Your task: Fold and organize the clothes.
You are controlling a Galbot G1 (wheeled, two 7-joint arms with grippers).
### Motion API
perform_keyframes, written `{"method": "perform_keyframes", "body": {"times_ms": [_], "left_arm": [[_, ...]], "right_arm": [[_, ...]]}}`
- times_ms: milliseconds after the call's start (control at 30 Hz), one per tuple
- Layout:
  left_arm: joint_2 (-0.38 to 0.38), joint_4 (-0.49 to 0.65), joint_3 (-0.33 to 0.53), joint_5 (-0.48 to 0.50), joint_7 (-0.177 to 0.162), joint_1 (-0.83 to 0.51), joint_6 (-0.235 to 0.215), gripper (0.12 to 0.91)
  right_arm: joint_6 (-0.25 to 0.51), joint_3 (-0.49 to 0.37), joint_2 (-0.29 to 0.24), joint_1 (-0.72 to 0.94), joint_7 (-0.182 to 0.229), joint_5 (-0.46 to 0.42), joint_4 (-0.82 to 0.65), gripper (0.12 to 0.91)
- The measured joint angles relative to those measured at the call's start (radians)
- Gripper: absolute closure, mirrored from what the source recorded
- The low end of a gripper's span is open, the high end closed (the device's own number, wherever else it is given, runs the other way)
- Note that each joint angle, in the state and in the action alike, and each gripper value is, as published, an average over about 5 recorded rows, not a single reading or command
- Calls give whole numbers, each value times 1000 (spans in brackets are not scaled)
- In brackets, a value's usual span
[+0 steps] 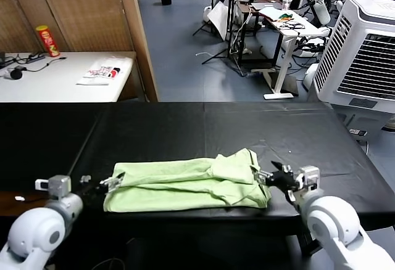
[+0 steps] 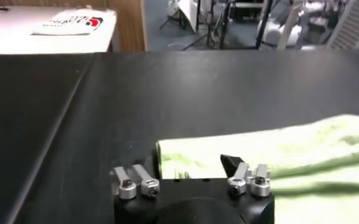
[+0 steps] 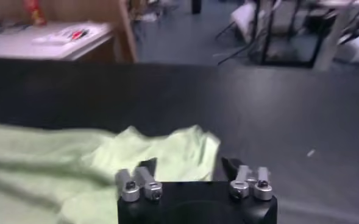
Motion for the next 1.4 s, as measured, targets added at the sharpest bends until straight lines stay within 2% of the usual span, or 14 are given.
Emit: {"method": "perform_keyframes", "body": {"times_ms": [200, 367, 633, 733, 900, 1067, 1167, 1300, 1400], "left_arm": [[-39, 98, 36, -3, 7, -91, -12, 232], [-67, 162, 50, -15, 17, -122, -14, 232], [-80, 209, 58, -28, 31, -135, -14, 239], [-81, 216, 58, -29, 35, -133, -14, 320], [-84, 221, 58, -28, 39, -130, -14, 515], [-91, 227, 60, -26, 39, -135, -14, 588], [-93, 229, 62, -25, 39, -136, -14, 651], [-96, 232, 62, -25, 40, -136, -14, 787], [-97, 231, 62, -25, 41, -134, -13, 849]], "right_arm": [[0, -59, 55, 88, -20, -37, -121, 242], [0, -92, 85, 133, -26, -59, -189, 329], [18, -121, 109, 166, -44, -102, -245, 413], [32, -131, 110, 178, -50, -120, -252, 444], [42, -148, 108, 199, -58, -134, -267, 492], [40, -163, 112, 221, -61, -131, -289, 522], [38, -166, 116, 225, -65, -130, -300, 591], [37, -168, 119, 225, -67, -129, -307, 719], [37, -167, 120, 224, -69, -128, -309, 758]]}}
